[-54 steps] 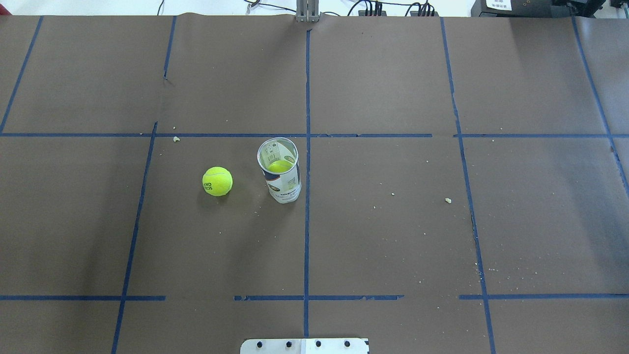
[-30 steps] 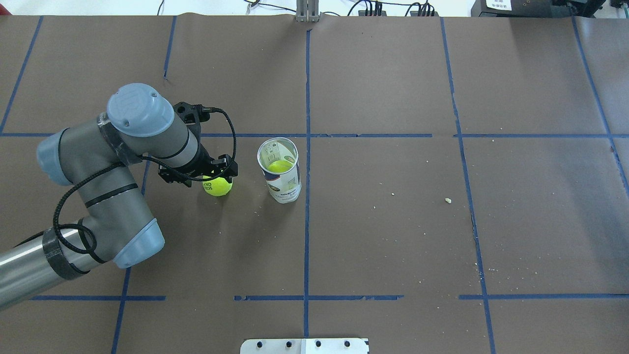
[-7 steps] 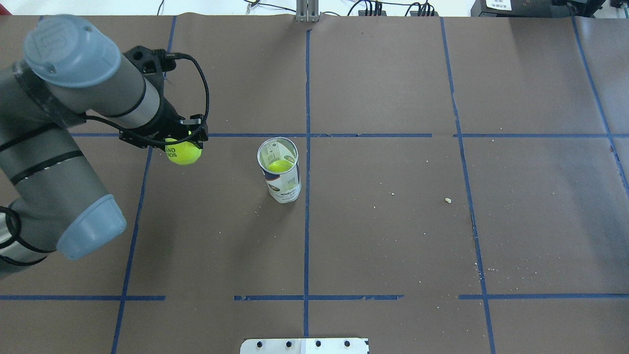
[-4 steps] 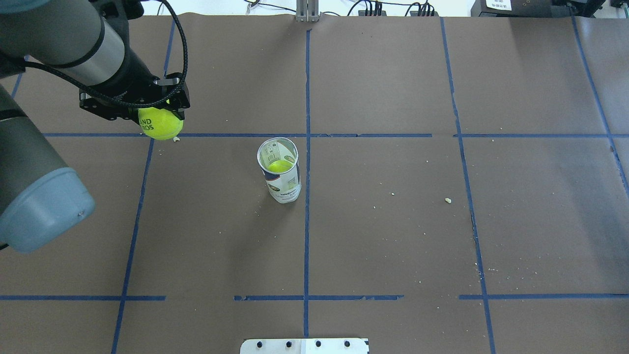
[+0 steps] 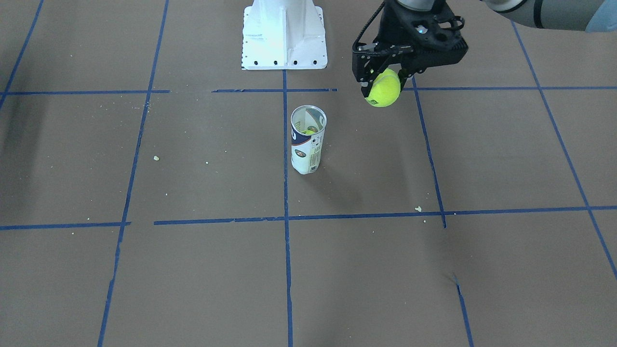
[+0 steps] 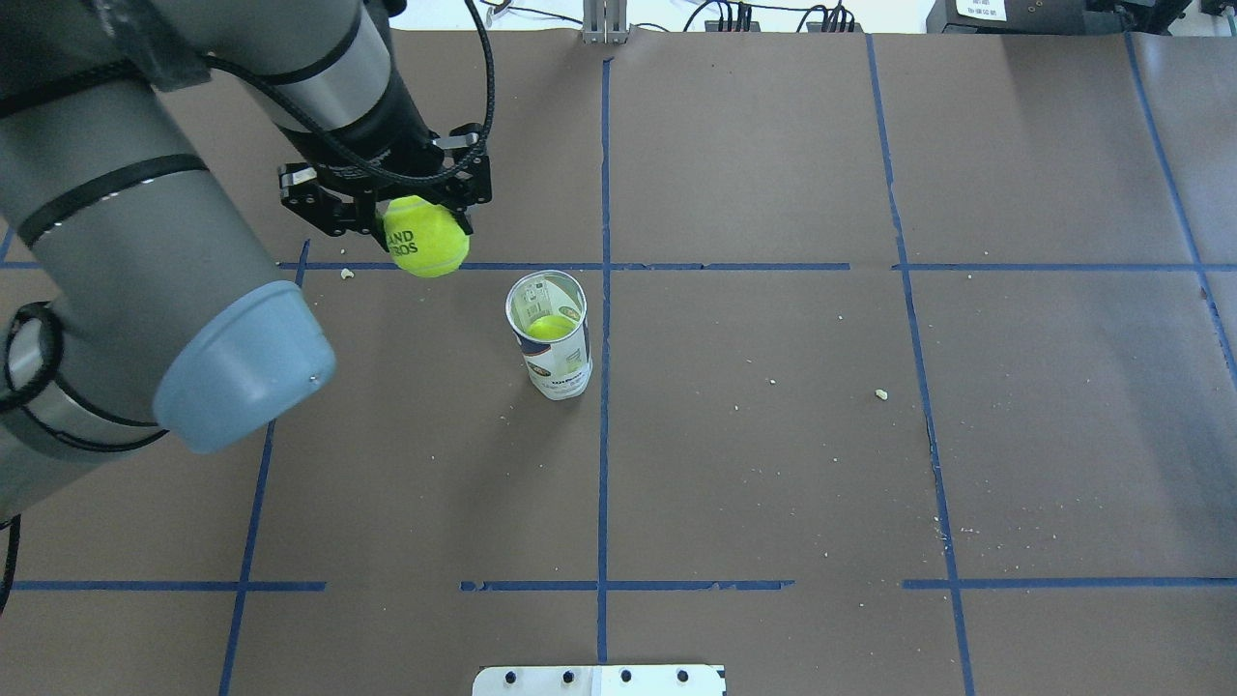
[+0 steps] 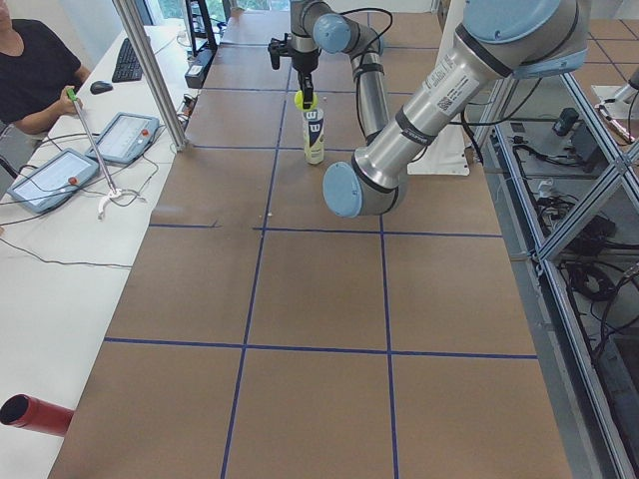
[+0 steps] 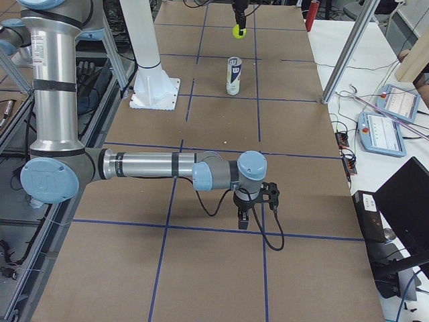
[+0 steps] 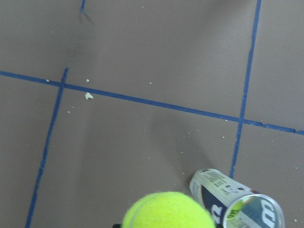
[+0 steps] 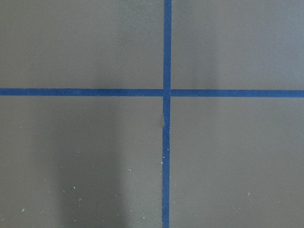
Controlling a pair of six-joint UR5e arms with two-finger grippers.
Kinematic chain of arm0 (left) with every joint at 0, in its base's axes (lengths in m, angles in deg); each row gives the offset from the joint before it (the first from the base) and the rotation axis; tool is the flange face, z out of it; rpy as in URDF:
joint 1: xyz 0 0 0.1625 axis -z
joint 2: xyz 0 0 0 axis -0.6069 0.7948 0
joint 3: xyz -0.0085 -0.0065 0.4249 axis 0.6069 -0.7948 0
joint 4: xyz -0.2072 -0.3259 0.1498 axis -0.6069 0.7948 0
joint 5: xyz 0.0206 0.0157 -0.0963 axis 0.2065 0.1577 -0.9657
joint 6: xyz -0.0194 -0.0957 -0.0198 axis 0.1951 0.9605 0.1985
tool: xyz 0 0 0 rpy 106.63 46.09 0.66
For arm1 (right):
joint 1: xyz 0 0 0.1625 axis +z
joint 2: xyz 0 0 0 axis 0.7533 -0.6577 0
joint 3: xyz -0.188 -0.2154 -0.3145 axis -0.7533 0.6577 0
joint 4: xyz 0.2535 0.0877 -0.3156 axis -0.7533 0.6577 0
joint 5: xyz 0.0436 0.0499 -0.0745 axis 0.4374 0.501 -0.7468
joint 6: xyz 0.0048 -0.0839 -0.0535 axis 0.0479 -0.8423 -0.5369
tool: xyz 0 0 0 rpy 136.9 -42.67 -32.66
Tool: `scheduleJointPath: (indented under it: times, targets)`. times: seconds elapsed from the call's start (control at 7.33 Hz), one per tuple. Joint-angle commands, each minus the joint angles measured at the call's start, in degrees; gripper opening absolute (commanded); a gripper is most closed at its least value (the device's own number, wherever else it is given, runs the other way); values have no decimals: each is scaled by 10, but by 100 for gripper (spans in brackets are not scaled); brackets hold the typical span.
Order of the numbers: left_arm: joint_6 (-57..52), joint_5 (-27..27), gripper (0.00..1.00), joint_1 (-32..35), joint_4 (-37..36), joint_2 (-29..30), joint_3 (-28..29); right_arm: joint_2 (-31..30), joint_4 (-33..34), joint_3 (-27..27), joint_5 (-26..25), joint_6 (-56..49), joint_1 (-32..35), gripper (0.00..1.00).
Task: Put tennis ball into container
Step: 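Carry the ball over the clear cup with the left gripper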
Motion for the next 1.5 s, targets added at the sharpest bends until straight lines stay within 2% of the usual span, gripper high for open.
scheduleJointPath:
  times: [0.0,0.41,0.95,1.09,1.23,1.36]
  targets:
    - [36,2,0,-37,50,22,57,0,0,0,0,0,0,100]
    - [44,4,0,-47,87,24,88,0,0,0,0,0,0,100]
    - [44,4,0,-59,97,22,94,0,0,0,0,0,0,100]
    - [43,4,31,-59,103,20,94,0,0,0,0,0,0,100]
    - [40,5,99,-59,105,21,93,0,0,0,0,0,0,100]
    - [42,4,100,-59,105,20,89,0,0,0,0,0,0,100]
